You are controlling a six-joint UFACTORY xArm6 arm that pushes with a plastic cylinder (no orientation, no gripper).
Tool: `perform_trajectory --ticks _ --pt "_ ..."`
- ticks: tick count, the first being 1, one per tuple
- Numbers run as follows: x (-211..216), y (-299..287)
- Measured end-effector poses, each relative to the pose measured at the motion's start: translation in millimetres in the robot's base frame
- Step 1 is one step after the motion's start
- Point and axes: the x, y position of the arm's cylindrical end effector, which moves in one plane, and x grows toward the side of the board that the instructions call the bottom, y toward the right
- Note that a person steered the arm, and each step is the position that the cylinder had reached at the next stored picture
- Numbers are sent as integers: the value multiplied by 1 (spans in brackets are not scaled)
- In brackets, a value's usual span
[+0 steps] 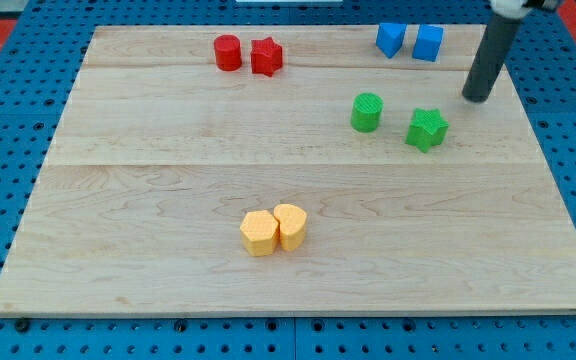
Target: Push the blue blocks right to the red blocks
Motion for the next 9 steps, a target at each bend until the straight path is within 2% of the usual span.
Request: perform_trajectory --ticks 1,2,3,4,6,7,8,9 --pt "-78 11" --pt "-116 -8" --pt "-111 -95" --pt "-80 -140" --pt "-73 -182" --pt "-73 -147" --pt "-97 -45" --pt "-100 26"
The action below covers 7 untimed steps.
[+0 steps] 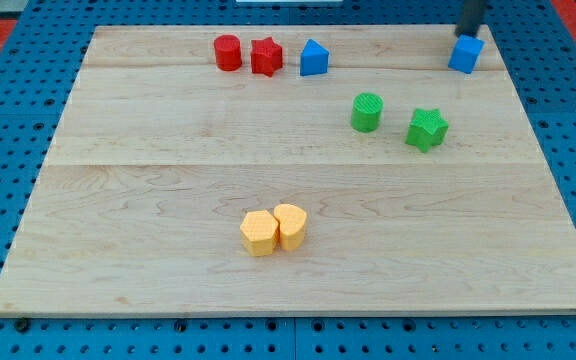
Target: Push the blue blocks right to the red blocks
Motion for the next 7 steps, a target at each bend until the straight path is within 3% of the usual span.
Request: perform_trajectory --ticks 2,3,4,5,6,7 --pt "54 5" --pt "56 -22" --pt "54 -85" --pt "54 -93" --pt "59 -95" --pt "117 -49"
